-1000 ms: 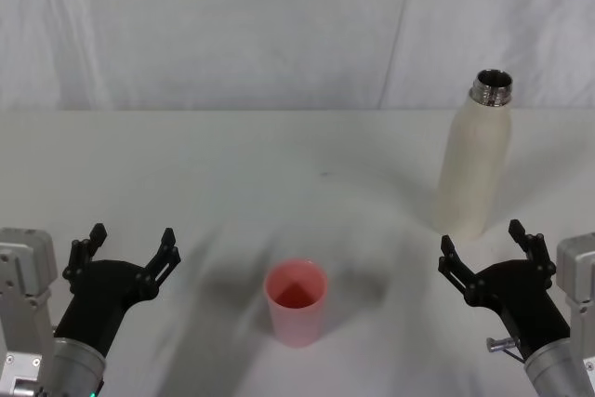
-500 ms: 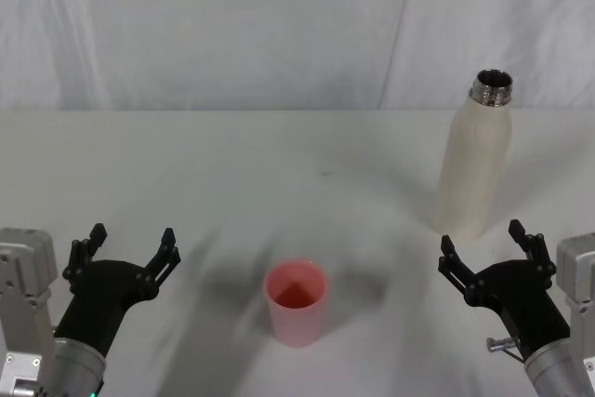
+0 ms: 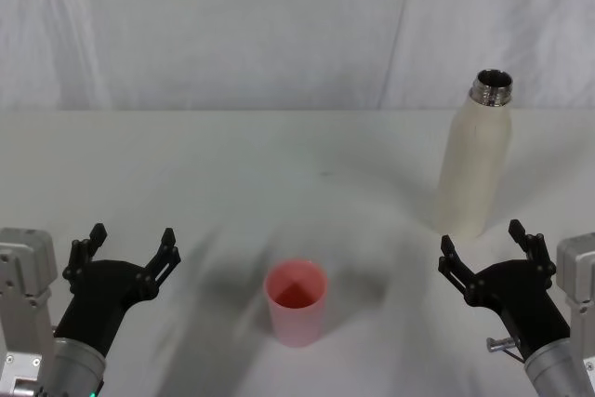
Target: Grasp the thermos with one hand and pour water into the cup lid.
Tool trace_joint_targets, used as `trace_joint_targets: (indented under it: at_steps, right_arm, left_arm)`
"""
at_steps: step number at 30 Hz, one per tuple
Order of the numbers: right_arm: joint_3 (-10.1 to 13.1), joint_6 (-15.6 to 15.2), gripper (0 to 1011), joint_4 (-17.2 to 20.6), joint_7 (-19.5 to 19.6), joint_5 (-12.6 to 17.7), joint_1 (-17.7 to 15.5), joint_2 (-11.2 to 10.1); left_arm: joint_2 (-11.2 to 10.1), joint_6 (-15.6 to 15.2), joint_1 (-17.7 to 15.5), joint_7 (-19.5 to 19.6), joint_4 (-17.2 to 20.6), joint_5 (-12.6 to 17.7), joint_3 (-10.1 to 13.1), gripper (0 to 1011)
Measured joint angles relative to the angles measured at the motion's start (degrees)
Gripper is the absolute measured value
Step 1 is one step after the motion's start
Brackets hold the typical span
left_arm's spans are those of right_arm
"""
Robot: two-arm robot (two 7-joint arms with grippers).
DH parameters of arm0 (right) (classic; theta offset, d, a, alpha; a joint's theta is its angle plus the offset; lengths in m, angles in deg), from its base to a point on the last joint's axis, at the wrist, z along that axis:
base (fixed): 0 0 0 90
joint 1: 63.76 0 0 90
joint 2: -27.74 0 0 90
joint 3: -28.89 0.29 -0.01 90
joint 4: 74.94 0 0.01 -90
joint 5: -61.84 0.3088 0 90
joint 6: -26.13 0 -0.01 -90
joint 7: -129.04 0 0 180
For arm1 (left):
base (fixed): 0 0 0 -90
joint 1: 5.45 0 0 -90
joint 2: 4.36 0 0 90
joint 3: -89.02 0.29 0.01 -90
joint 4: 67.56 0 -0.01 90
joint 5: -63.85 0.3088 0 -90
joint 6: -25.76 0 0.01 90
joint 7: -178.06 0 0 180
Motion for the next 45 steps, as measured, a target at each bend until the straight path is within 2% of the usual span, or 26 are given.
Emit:
trace_joint_targets:
  at_steps: [28, 36, 45]
  right_arm:
    - [0.0, 0.0, 1001, 0.0, 0.0, 0.0, 0.0, 0.0]
    - [0.7, 1.4, 1001, -0.4, -3.9, 0.4, 0.1, 0.2]
    - [2.3, 1.4, 1001, -2.1, -7.7, 1.6, 1.6, 0.5]
  left_arm:
    - [0.0, 0.0, 0.0, 0.0, 0.0, 0.0, 0.0, 1001]
    - [0.0, 0.0, 0.0, 0.0, 0.0, 0.0, 0.0, 1001]
    - [0.0, 0.0, 0.0, 0.0, 0.0, 0.0, 0.0, 1001]
